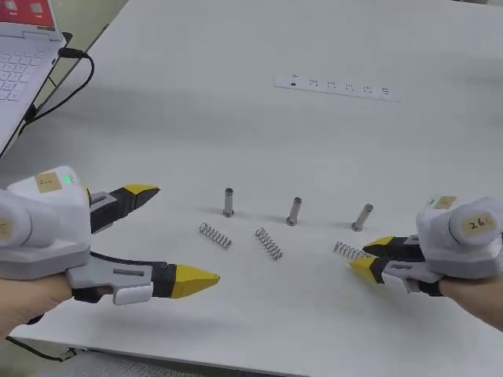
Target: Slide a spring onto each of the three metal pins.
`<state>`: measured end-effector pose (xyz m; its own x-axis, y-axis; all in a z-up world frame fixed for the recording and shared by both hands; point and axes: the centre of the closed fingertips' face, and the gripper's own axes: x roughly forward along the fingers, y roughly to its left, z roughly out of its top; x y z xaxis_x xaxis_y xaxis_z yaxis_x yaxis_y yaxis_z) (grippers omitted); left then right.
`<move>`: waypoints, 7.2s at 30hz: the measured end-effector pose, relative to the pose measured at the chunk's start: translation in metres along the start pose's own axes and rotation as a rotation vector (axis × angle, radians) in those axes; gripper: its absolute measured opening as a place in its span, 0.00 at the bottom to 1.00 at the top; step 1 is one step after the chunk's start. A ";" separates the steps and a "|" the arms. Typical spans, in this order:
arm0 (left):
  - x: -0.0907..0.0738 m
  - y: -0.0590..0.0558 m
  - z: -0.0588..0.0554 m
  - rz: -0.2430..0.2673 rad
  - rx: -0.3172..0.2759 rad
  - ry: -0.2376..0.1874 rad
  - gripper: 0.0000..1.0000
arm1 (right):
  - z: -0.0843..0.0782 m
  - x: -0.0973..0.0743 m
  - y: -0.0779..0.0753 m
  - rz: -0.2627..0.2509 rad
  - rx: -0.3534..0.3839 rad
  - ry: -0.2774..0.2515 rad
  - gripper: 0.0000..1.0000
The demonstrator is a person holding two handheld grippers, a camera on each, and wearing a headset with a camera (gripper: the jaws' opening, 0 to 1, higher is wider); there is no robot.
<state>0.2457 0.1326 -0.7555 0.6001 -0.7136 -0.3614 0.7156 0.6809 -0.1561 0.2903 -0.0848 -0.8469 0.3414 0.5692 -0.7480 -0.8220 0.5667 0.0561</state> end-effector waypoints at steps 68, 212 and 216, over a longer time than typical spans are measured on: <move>0.047 -0.075 0.017 -0.358 0.193 0.070 0.50 | 0.067 -0.033 0.093 0.192 -0.346 -0.085 0.08; 0.079 -0.119 0.016 -0.526 0.212 0.025 0.02 | 0.109 -0.074 0.128 0.366 -0.497 -0.196 0.07; 0.080 -0.119 0.014 -0.523 0.216 0.030 0.02 | 0.111 -0.073 0.130 0.366 -0.494 -0.203 0.08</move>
<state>0.2137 -0.0081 -0.7533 0.1381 -0.9398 -0.3125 0.9736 0.1867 -0.1312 0.2085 0.0132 -0.7117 0.0384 0.8024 -0.5955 -0.9980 0.0010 -0.0631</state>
